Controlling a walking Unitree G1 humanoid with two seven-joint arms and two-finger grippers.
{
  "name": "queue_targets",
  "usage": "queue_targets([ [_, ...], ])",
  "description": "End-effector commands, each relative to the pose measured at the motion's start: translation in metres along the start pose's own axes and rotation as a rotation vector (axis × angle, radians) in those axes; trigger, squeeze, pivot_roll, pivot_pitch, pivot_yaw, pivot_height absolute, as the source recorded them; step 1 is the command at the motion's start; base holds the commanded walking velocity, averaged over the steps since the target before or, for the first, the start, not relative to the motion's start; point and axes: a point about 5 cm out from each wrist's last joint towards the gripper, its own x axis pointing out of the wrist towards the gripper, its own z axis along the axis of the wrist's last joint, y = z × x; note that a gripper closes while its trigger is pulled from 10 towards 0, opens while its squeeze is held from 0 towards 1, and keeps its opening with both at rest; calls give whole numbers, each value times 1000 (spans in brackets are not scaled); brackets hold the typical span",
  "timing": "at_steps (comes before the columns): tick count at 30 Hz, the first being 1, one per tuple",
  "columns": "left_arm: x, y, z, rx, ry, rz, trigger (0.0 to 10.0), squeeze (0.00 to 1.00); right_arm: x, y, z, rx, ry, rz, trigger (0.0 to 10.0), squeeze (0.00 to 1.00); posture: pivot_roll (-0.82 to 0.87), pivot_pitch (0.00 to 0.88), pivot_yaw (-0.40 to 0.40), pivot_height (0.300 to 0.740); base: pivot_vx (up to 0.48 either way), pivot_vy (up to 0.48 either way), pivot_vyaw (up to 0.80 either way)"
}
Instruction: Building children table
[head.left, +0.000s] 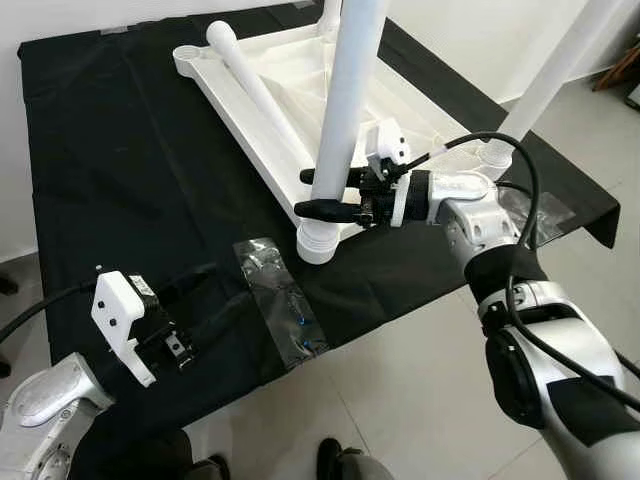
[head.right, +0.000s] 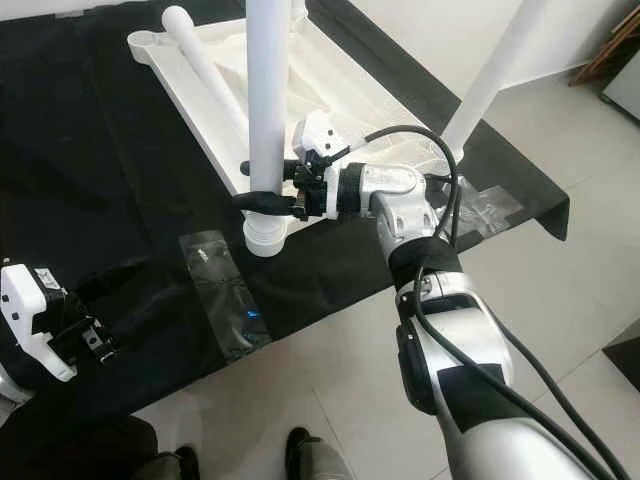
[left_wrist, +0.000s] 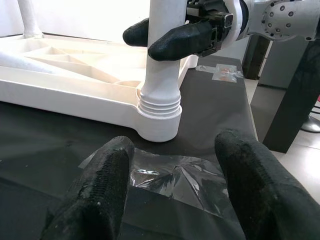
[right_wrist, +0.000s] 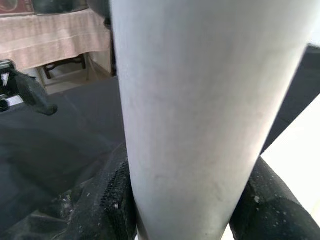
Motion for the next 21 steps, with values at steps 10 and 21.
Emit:
queue_targets([
  [10,0,3,-5,-12,26,-35,10000,0,37,83,-63,227,85,-830,0,0,53,282,-100,740,0,0,0],
  [21,11,0,-8,-18,-10,-49,10000,0,40,68,-62,180,88,-778,10000,0,50,228,-109,740,0,0,0],
])
